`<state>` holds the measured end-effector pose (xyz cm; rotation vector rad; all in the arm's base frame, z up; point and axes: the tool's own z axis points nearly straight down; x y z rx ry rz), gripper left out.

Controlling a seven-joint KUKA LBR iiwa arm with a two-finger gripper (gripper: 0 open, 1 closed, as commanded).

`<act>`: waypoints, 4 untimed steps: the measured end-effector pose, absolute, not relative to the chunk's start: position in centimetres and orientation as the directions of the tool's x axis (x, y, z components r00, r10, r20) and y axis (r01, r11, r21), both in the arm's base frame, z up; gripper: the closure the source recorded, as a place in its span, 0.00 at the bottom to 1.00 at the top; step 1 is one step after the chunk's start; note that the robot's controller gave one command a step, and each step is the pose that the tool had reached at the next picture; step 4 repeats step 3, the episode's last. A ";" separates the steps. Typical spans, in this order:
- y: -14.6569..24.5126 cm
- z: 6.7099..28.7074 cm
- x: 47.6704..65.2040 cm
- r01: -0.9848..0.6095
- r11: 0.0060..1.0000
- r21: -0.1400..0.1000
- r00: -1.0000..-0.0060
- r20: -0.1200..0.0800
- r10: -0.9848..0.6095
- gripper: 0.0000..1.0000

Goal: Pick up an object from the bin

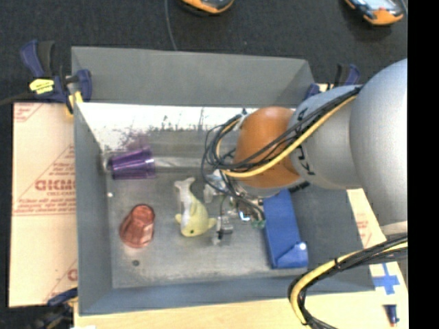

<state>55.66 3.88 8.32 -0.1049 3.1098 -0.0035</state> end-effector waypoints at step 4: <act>6.9 11.7 54.7 -0.164 0.986 -0.009 -0.986 -0.034 -0.164 0.00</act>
Offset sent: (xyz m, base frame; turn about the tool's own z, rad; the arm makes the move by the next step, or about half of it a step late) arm -0.0210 0.0261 0.0211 -0.0610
